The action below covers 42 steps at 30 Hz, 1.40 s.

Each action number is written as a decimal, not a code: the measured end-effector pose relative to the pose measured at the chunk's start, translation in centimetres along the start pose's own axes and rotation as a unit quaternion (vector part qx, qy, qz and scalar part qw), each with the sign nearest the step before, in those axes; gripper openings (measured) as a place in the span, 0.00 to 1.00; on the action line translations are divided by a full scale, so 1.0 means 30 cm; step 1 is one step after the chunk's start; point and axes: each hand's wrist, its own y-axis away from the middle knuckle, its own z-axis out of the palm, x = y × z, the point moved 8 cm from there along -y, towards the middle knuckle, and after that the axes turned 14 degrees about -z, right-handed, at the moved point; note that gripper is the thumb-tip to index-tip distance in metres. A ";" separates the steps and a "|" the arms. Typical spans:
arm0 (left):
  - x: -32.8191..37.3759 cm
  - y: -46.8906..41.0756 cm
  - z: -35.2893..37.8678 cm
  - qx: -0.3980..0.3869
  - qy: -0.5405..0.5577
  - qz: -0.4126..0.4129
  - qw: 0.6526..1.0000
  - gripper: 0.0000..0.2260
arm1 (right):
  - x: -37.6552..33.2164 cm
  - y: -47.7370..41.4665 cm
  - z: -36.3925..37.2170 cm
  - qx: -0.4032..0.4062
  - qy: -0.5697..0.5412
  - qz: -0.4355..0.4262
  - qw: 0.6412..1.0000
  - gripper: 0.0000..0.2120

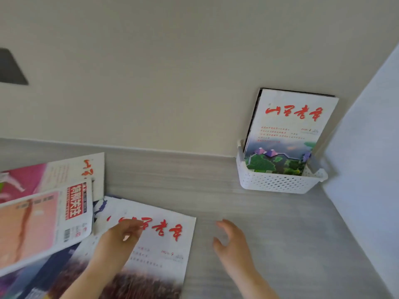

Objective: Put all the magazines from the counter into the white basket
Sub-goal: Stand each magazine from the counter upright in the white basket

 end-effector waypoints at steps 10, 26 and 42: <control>-0.344 0.031 -0.208 0.052 -0.190 -0.050 0.979 0.27 | -0.147 0.180 0.423 -0.160 0.173 -0.037 0.971 0.37; -0.263 -0.029 -0.175 -0.063 -0.034 -0.135 0.988 0.21 | -0.147 0.203 0.433 -0.158 0.159 -0.010 0.975 0.37; 0.024 0.065 -0.169 -0.109 -0.009 0.045 0.993 0.10 | -0.049 0.171 0.229 0.113 -0.326 0.213 0.914 0.28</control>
